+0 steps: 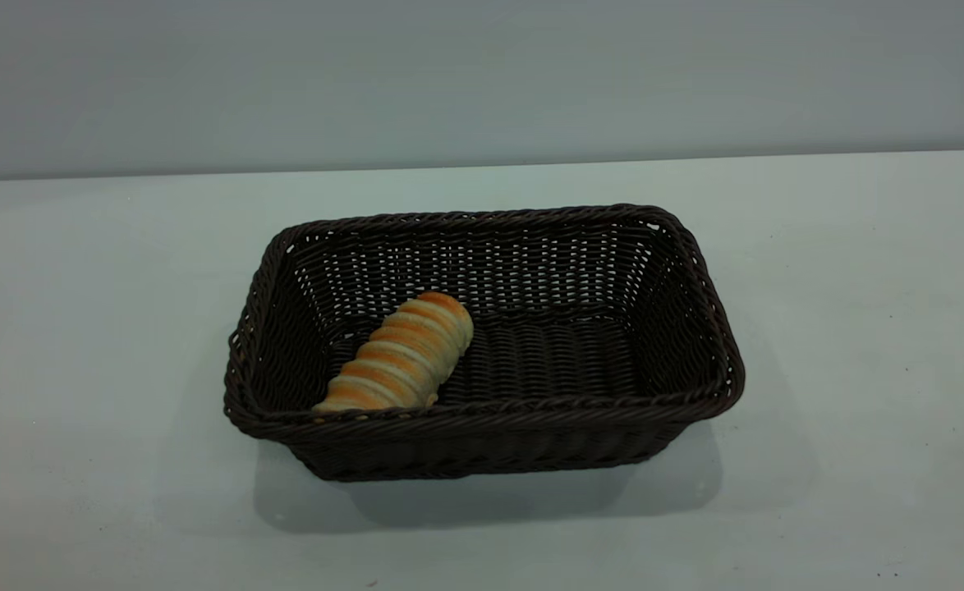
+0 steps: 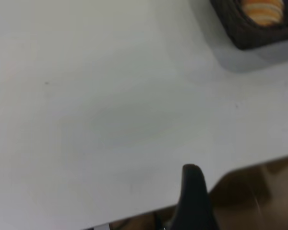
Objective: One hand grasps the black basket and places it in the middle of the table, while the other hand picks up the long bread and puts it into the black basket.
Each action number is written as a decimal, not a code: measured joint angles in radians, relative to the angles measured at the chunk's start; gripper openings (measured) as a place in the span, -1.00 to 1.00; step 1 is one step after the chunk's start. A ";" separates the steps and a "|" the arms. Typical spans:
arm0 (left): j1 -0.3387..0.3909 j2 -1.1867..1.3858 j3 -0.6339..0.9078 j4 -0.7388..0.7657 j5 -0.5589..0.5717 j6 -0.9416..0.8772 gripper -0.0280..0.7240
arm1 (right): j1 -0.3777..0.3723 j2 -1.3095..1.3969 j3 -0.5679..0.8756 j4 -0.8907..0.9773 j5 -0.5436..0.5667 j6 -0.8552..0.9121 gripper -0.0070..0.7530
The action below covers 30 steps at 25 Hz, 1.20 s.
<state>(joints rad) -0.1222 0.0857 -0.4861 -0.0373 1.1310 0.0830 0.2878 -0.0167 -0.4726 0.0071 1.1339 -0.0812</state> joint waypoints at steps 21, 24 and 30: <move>0.137 -0.108 0.000 -0.002 0.000 0.001 0.64 | -0.283 0.000 0.000 0.000 0.000 0.000 0.45; 0.137 -0.108 0.000 -0.002 0.000 0.001 0.64 | -0.283 0.000 0.000 0.000 0.000 0.000 0.45; 0.137 -0.108 0.000 -0.002 0.000 0.001 0.64 | -0.283 0.000 0.000 0.000 0.000 0.000 0.45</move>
<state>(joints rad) 0.0147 -0.0221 -0.4861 -0.0392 1.1310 0.0842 0.0051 -0.0167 -0.4726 0.0071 1.1339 -0.0812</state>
